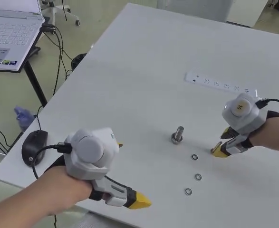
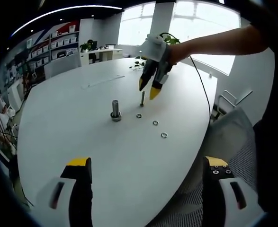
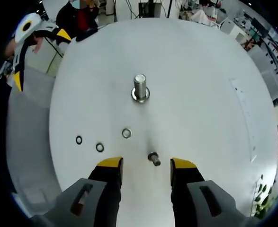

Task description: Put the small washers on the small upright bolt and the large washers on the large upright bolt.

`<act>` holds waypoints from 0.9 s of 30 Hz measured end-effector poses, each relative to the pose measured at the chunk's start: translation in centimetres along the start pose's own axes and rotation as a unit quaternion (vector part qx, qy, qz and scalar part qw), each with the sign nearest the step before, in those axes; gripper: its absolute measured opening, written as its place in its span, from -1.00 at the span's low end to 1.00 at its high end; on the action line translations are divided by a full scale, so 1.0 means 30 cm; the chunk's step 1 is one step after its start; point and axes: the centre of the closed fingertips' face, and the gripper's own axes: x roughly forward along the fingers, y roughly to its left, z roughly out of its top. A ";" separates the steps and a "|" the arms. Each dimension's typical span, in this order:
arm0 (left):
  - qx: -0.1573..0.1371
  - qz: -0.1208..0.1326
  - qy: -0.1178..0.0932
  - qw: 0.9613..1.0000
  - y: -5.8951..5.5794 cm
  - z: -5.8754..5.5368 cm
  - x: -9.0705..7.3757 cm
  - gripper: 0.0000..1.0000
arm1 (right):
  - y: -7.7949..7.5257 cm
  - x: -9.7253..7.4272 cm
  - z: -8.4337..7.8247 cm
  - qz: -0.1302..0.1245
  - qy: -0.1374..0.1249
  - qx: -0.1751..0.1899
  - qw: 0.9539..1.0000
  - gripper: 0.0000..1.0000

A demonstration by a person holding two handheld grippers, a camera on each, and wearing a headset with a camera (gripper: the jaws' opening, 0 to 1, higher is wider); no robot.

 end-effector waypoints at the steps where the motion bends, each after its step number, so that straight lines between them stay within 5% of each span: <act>1: 0.000 -0.001 0.001 1.000 -0.003 -0.003 -0.003 0.95 | 0.002 -0.004 0.005 -0.001 -0.002 0.003 1.000 -0.18; 19: 0.002 -0.013 -0.006 1.000 -0.026 0.012 -0.012 0.89 | 0.094 0.028 0.104 0.011 -0.013 -0.030 0.999 -0.21; 27: 0.010 -0.015 -0.007 1.000 -0.027 0.014 -0.025 0.86 | 0.120 0.058 0.109 0.017 -0.011 -0.035 0.999 -0.23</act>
